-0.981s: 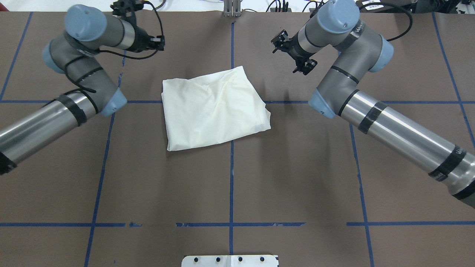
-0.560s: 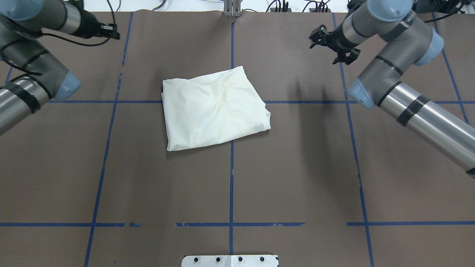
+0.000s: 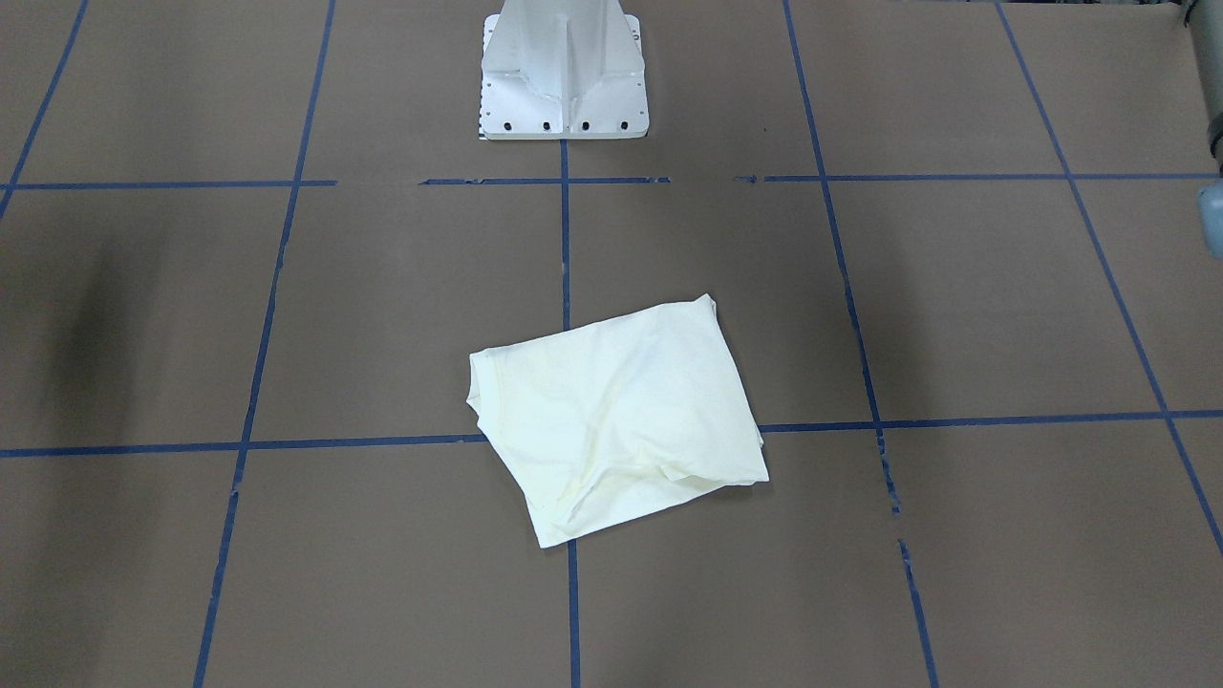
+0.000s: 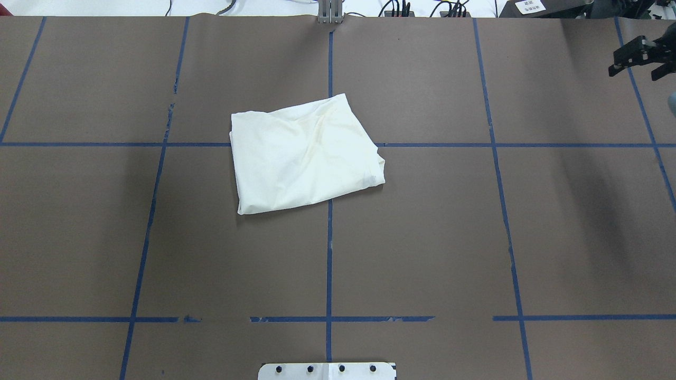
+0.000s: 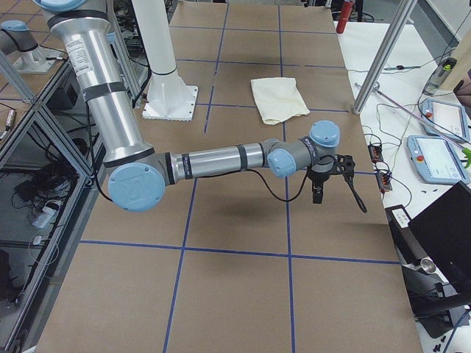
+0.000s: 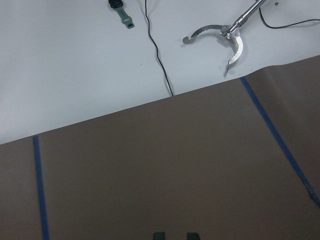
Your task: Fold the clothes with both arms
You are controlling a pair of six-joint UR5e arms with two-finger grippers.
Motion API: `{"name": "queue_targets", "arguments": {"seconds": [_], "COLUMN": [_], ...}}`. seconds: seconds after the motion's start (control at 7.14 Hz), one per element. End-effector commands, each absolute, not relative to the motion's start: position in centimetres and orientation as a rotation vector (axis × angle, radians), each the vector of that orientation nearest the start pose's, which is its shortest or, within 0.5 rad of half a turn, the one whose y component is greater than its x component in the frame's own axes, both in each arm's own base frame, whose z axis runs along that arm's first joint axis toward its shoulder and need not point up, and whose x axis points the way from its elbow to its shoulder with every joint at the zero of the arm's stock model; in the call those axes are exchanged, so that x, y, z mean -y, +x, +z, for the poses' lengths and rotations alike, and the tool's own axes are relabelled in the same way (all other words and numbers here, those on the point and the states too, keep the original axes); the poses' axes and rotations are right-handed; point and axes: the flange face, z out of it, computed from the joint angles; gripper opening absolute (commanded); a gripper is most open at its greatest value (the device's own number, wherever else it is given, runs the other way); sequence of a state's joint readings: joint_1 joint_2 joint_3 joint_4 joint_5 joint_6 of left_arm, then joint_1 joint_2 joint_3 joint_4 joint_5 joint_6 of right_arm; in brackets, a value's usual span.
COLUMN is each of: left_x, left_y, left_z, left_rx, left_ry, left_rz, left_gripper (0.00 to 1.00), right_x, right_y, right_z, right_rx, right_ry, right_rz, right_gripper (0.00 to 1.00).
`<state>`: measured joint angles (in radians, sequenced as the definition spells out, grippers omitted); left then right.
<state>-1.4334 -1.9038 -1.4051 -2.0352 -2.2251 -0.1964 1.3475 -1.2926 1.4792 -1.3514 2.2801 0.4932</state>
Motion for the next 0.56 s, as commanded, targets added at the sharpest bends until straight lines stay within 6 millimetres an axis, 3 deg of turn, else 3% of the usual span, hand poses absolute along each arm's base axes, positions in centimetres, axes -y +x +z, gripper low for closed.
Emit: {"name": "queue_targets", "arguments": {"seconds": [0.0, 0.14, 0.28, 0.42], "left_x": [60.7, 57.8, 52.7, 49.6], "left_y": [-3.5, -4.9, -5.3, -5.2], "left_z": [48.2, 50.0, 52.1, 50.7], "left_rx": [-0.698, -0.685, -0.690, -0.699], "left_ry": [0.350, 0.350, 0.328, 0.333], "left_rz": [0.182, 0.227, 0.216, 0.153], "left_gripper": [0.55, 1.00, 1.00, 1.00], "right_x": [55.7, 55.1, 54.9, 54.6], "right_y": [-4.6, -4.5, -4.2, -4.2], "right_z": [53.2, 53.7, 53.3, 53.6], "right_rx": [0.762, 0.763, 0.766, 0.750], "right_ry": [0.091, 0.083, 0.089, 0.091], "right_rz": [0.033, 0.042, 0.048, 0.053], "right_gripper": [1.00, 1.00, 1.00, 1.00]}}
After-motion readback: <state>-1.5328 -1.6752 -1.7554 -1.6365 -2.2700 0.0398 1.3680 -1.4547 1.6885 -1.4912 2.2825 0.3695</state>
